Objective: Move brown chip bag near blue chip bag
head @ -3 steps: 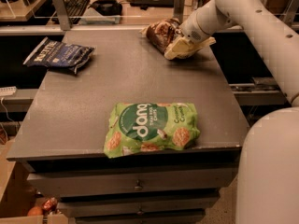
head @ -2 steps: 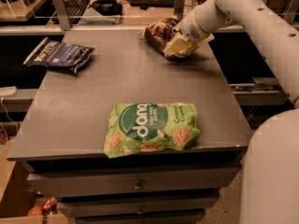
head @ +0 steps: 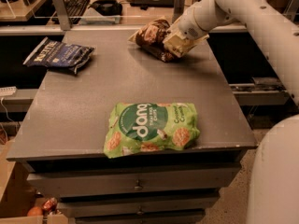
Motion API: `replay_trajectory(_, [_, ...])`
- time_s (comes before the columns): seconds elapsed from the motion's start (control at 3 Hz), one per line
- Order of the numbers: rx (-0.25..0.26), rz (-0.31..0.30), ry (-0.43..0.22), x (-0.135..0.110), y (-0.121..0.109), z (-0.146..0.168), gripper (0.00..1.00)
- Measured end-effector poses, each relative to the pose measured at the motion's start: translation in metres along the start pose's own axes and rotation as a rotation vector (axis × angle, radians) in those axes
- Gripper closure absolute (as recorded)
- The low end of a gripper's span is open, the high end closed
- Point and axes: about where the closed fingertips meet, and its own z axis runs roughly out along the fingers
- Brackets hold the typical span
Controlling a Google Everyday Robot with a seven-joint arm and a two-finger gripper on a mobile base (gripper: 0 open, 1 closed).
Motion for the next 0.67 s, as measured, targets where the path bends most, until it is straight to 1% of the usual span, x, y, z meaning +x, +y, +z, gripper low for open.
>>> replay_trajectory(0.33, [-0.001,0.001,0.0,0.0002,0.0002,0.0006,1.0])
replay_trajectory(0.67, [0.021,-0.021,-0.018,-0.007,0.0008,0.0045,1.0])
